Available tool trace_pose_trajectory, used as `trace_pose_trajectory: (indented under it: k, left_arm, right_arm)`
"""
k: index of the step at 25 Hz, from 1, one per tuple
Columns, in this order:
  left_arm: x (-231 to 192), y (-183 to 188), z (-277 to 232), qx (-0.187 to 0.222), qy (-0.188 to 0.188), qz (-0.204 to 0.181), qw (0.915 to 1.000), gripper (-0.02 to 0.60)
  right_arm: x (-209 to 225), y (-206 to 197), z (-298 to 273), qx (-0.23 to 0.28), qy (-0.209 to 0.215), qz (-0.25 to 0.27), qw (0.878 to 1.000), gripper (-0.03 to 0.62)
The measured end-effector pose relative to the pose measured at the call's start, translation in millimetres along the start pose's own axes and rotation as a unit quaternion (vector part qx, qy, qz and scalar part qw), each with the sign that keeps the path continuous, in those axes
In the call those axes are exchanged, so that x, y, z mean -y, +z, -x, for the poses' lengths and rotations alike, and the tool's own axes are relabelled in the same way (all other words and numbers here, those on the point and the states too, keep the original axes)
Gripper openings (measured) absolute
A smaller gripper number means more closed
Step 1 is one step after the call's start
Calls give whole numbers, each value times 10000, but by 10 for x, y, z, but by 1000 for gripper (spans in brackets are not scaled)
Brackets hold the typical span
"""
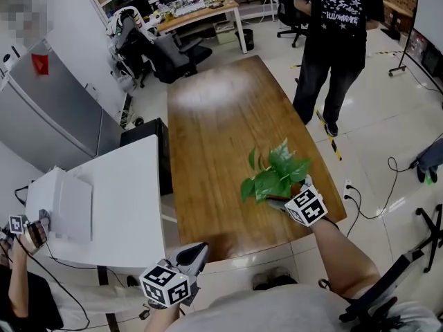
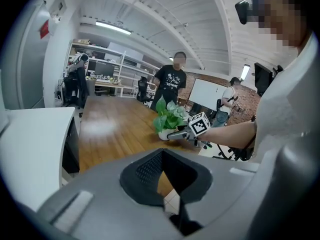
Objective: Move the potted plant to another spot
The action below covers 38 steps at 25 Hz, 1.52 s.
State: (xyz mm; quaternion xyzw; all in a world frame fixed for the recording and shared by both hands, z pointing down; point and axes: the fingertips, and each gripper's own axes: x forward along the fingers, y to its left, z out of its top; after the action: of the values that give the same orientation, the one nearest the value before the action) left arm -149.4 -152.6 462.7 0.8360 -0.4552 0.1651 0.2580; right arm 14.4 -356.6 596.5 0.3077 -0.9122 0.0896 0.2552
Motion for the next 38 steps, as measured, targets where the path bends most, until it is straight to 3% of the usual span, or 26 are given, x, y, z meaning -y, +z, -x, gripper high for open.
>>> trace_pose_trajectory:
  k: [6, 10, 14, 38]
  left_arm:
    - [-77, -30, 1, -133, 104, -8, 9999, -6]
    - [-73, 6, -45, -158, 97, -75, 9998, -6]
    - [-52, 63, -77, -146, 82, -140, 9998, -6]
    - [-33, 74, -64, -109, 128, -212, 9996, -6]
  right_arm:
    - [77, 86, -125, 335, 14, -75, 9994, 543]
    - [53, 105, -185, 345, 118, -44, 9993, 541]
    - [67, 102, -192, 344, 101, 22, 9994, 483]
    - [74, 274, -94, 635, 126, 33, 9979, 479]
